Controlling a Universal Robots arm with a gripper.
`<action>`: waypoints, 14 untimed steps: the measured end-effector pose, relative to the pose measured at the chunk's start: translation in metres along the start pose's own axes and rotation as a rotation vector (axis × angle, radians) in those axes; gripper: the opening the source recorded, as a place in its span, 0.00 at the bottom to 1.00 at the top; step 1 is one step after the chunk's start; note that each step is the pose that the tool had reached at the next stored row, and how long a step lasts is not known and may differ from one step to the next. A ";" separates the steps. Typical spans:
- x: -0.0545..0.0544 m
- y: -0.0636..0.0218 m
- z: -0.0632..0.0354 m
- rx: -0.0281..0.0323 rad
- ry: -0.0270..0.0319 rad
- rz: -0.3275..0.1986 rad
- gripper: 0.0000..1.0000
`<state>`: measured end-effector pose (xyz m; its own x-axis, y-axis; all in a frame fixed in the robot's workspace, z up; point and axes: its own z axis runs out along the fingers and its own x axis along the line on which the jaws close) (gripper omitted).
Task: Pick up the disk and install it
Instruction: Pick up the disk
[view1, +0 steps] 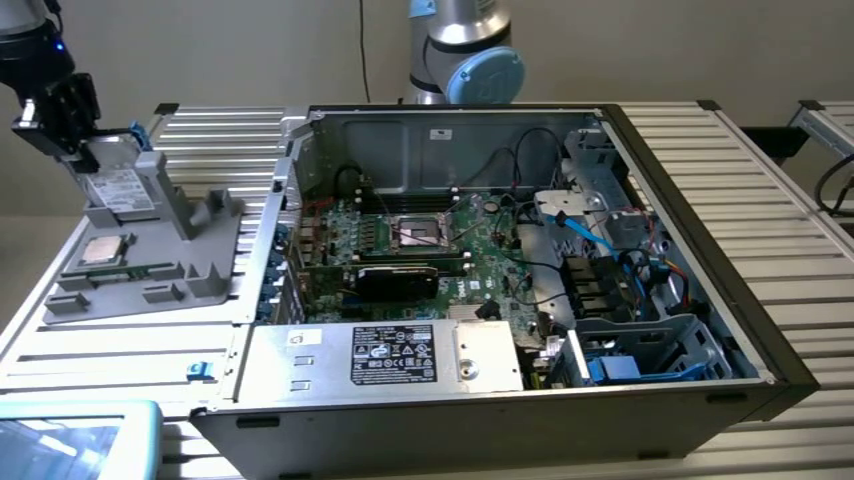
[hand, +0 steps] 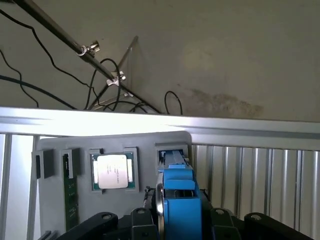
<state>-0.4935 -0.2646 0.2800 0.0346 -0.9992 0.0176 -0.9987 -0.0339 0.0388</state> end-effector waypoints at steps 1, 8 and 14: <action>0.000 0.0000 0.0000 -0.0021 0.0000 0.000 0.37; 0.000 0.0002 -0.0050 -0.0071 -0.0002 0.000 0.37; 0.000 0.0006 -0.0157 -0.0072 -0.0001 0.000 0.37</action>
<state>-0.4936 -0.2647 0.2958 0.0347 -0.9992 0.0175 -0.9984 -0.0338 0.0460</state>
